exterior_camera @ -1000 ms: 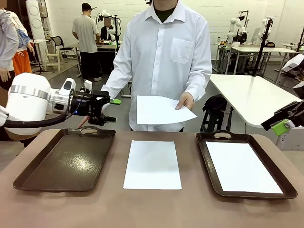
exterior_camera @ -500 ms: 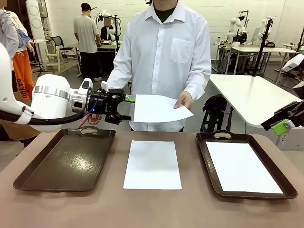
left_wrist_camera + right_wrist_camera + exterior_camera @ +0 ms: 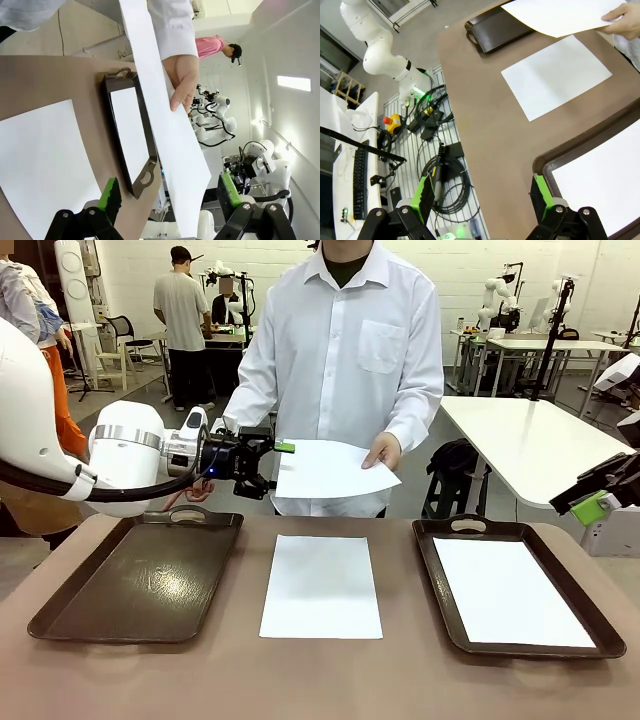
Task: Sort the A4 documents.
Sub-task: Receive the A4 Paper.
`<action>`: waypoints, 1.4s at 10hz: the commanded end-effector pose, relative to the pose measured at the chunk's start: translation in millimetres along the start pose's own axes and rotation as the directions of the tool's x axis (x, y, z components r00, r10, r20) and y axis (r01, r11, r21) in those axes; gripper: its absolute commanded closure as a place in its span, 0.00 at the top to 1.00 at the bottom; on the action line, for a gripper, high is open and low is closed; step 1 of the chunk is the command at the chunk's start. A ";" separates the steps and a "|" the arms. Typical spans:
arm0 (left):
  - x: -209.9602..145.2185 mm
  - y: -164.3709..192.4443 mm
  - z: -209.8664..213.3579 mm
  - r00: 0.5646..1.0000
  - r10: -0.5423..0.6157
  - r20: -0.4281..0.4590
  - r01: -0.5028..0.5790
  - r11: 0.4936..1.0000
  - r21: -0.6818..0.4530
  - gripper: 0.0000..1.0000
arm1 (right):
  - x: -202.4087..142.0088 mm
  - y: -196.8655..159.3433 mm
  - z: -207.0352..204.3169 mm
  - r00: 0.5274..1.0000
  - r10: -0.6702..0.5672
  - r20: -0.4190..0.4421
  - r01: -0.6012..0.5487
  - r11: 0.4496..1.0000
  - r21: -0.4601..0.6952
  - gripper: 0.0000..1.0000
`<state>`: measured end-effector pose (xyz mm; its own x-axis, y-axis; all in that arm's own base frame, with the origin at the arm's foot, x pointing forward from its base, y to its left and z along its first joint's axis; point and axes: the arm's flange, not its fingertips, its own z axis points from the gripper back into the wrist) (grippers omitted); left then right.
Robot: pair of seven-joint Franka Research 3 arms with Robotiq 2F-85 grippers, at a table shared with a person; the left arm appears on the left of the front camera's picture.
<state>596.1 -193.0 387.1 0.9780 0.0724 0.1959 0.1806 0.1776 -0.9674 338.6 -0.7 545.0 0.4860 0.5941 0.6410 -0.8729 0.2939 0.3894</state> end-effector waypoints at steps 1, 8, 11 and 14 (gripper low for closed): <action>16.3 -4.0 -11.2 0.999 0.036 0.025 -0.036 0.999 -0.017 1.00 | 0.2 0.2 -0.3 1.000 0.003 0.003 -0.003 1.000 0.001 1.00; 13.9 7.0 -23.7 0.991 0.130 0.017 -0.128 0.986 -0.103 1.00 | 0.2 0.2 -0.3 1.000 0.003 0.003 -0.003 1.000 0.001 1.00; 13.0 7.2 -19.8 0.993 0.115 0.006 -0.113 0.988 -0.103 0.60 | 0.2 0.2 -0.3 1.000 0.003 0.003 -0.003 1.000 0.001 1.00; 13.1 8.2 -17.0 0.994 0.105 0.008 -0.104 0.989 -0.108 0.55 | 0.2 0.2 -0.3 1.000 0.003 0.003 -0.003 1.000 0.001 1.00</action>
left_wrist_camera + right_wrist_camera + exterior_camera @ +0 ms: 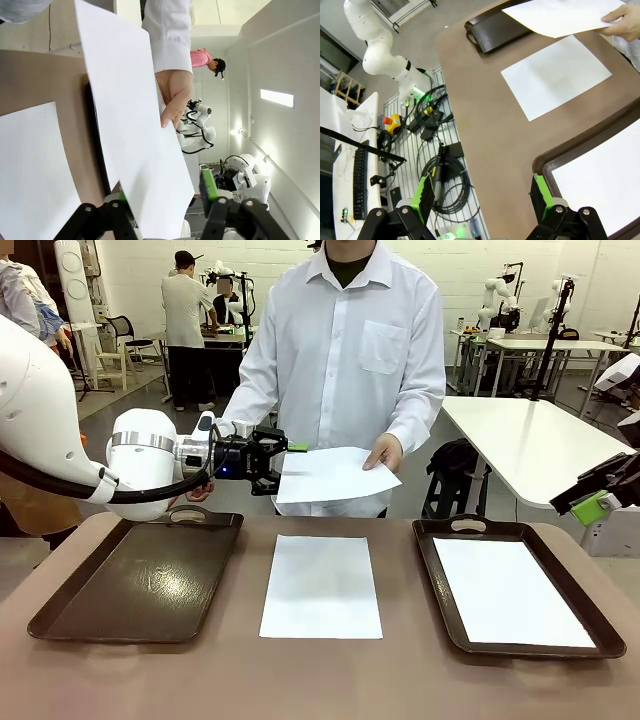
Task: Sort the A4 documents.
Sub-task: Receive the A4 Paper.
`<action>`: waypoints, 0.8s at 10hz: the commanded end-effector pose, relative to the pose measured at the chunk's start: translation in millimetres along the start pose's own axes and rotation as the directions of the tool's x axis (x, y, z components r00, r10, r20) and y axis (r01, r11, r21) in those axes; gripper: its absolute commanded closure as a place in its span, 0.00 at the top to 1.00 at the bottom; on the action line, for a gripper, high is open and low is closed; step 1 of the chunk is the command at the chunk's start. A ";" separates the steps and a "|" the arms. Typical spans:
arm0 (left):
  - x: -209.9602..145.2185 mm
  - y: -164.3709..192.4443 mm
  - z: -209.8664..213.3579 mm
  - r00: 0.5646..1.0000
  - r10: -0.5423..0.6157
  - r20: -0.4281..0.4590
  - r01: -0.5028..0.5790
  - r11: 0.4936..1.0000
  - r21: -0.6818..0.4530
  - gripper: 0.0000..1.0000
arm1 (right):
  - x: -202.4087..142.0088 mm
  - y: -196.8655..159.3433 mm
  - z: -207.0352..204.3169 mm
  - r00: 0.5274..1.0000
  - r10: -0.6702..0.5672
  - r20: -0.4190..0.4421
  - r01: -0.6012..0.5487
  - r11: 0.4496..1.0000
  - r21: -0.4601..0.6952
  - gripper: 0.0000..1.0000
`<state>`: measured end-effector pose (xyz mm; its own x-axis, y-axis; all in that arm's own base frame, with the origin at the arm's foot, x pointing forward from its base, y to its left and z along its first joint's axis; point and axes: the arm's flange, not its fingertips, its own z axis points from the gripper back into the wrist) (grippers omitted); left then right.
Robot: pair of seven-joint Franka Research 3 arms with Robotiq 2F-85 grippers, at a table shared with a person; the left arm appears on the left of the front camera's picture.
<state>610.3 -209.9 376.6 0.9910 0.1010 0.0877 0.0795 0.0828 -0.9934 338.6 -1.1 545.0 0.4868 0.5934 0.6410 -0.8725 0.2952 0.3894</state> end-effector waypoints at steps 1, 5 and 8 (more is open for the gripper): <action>1.8 -1.9 3.3 1.000 -0.009 0.000 0.009 1.000 -0.015 0.21 | 0.5 0.3 -0.6 1.000 0.004 0.003 -0.004 1.000 0.002 1.00; 2.4 -3.1 4.3 1.000 -0.011 0.013 0.011 1.000 -0.023 0.00 | 0.5 0.3 -0.6 1.000 0.004 0.003 -0.004 1.000 0.002 1.00; 3.0 -7.2 3.2 1.000 -0.016 0.019 0.016 0.999 -0.031 0.00 | 0.5 0.3 -0.6 1.000 0.004 0.003 -0.004 1.000 0.002 1.00</action>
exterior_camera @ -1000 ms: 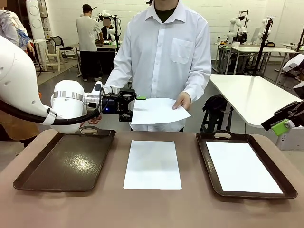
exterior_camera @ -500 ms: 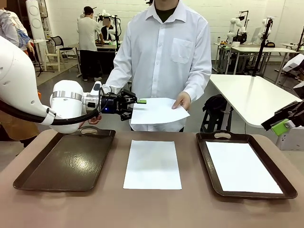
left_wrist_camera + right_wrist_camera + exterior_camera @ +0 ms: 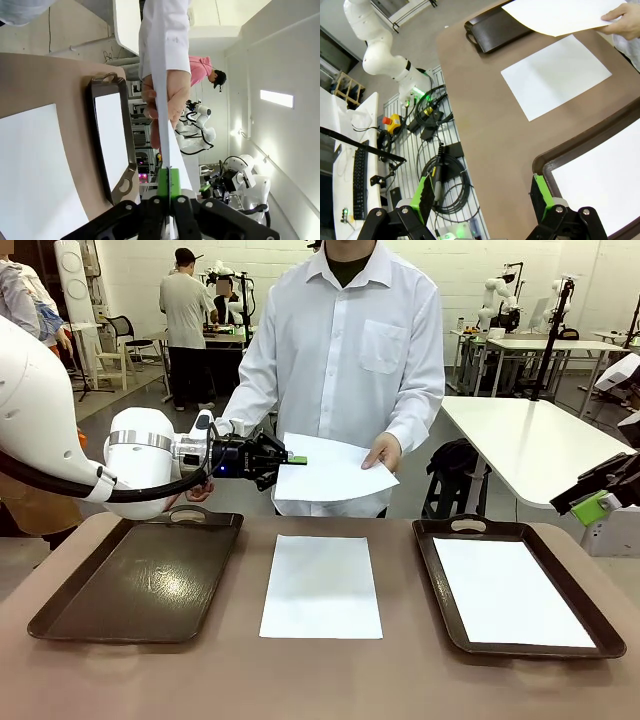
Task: Sort the A4 documents.
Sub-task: Receive the A4 Paper.
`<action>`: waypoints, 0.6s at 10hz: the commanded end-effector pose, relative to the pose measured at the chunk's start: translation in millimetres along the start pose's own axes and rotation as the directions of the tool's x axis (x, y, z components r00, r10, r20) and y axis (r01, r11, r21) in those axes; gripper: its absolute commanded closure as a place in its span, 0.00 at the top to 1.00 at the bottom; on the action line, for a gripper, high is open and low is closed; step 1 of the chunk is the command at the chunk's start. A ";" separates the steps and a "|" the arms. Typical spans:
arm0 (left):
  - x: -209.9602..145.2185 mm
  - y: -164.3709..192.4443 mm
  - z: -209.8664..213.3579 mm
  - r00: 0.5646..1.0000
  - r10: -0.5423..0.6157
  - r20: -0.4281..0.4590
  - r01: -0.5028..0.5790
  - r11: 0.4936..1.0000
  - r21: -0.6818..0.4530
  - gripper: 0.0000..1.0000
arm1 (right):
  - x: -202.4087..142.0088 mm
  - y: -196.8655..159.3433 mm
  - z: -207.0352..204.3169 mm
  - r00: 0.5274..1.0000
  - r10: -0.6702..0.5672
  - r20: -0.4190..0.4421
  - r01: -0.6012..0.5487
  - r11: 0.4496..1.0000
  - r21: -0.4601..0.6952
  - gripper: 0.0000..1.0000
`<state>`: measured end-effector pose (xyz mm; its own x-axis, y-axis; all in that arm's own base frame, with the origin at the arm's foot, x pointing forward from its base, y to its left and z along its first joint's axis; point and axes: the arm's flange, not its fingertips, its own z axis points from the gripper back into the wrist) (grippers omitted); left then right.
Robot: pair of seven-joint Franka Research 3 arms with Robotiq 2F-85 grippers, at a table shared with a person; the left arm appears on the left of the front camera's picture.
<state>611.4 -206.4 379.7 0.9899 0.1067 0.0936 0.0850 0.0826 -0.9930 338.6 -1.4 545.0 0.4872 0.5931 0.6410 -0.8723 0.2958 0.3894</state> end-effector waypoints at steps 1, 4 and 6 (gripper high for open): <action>1.4 -4.9 -0.4 1.000 -0.011 0.012 0.012 0.999 -0.033 0.00 | 0.6 0.4 -0.8 1.000 0.005 0.002 -0.005 1.000 0.002 1.00; 1.4 -8.2 1.6 1.000 -0.005 -0.015 0.005 1.000 -0.025 0.00 | 0.6 0.4 -0.8 1.000 0.005 0.002 -0.005 1.000 0.002 1.00; 0.2 -2.8 -0.4 1.000 -0.004 -0.003 0.004 1.000 -0.005 0.00 | 0.6 0.4 -0.8 1.000 0.005 0.002 -0.005 1.000 0.002 1.00</action>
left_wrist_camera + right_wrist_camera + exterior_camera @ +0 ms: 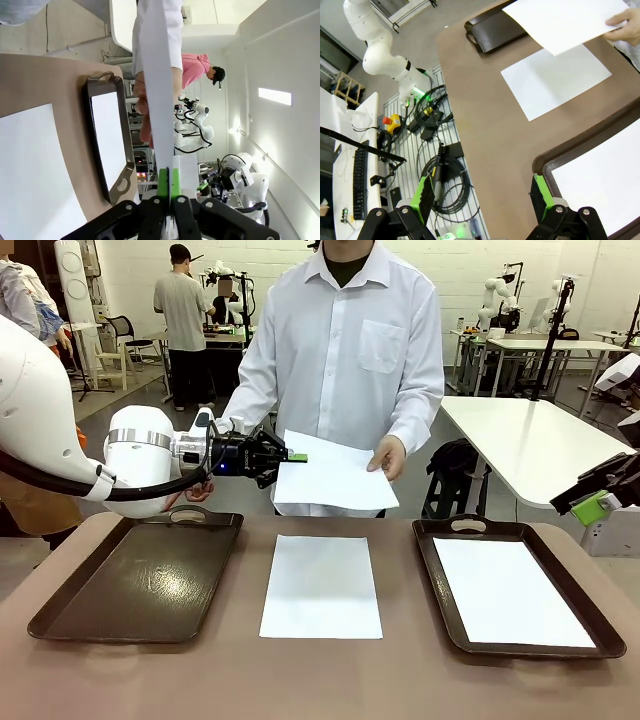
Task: Sort the A4 documents.
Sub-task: Receive the A4 Paper, then place the A4 Paper in the designated Handle tray.
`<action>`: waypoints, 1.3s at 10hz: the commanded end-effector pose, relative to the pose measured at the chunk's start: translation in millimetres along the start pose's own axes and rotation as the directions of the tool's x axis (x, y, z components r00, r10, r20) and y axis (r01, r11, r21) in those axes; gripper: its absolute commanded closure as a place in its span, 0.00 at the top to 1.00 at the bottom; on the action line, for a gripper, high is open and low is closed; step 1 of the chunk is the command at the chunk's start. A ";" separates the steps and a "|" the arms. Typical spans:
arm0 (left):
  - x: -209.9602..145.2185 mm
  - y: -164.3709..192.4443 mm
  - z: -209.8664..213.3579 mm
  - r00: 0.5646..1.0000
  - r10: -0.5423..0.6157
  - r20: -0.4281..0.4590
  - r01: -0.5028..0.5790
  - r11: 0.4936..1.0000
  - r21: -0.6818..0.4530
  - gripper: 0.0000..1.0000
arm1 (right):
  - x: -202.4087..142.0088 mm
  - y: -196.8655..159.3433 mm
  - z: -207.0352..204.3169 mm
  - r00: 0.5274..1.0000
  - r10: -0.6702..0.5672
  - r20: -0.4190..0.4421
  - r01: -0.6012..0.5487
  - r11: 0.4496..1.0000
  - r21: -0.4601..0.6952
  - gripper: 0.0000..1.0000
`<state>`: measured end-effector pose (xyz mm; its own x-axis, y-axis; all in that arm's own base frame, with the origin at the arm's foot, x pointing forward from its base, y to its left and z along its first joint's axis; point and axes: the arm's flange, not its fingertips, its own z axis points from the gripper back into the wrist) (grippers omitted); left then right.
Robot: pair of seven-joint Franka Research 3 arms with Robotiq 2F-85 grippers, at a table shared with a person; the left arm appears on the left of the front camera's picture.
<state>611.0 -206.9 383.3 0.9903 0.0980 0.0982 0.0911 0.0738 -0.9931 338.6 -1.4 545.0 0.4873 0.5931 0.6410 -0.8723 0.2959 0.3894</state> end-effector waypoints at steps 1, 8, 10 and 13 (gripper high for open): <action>0.3 0.8 -0.1 1.000 0.001 0.005 -0.001 1.000 0.004 0.00 | 0.6 0.4 -0.8 1.000 0.005 0.002 -0.005 1.000 0.002 1.00; 0.3 0.8 -0.1 1.000 0.001 0.005 -0.001 1.000 0.004 0.00 | 0.6 0.4 -0.8 1.000 0.005 0.002 -0.005 1.000 0.002 1.00; -0.2 0.7 0.1 1.000 0.001 0.000 -0.001 1.000 0.001 0.01 | 0.6 0.4 -0.8 1.000 0.005 0.002 -0.005 1.000 0.002 1.00; -4.0 -14.9 20.7 0.995 -0.082 -0.059 0.088 0.989 0.117 0.01 | 0.6 0.4 -0.8 1.000 0.005 0.002 -0.005 1.000 0.002 1.00</action>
<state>611.3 -197.2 388.8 0.9851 0.0891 0.1469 0.1297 0.1751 -0.9760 338.6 -1.3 545.0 0.4873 0.5932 0.6409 -0.8723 0.2959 0.3893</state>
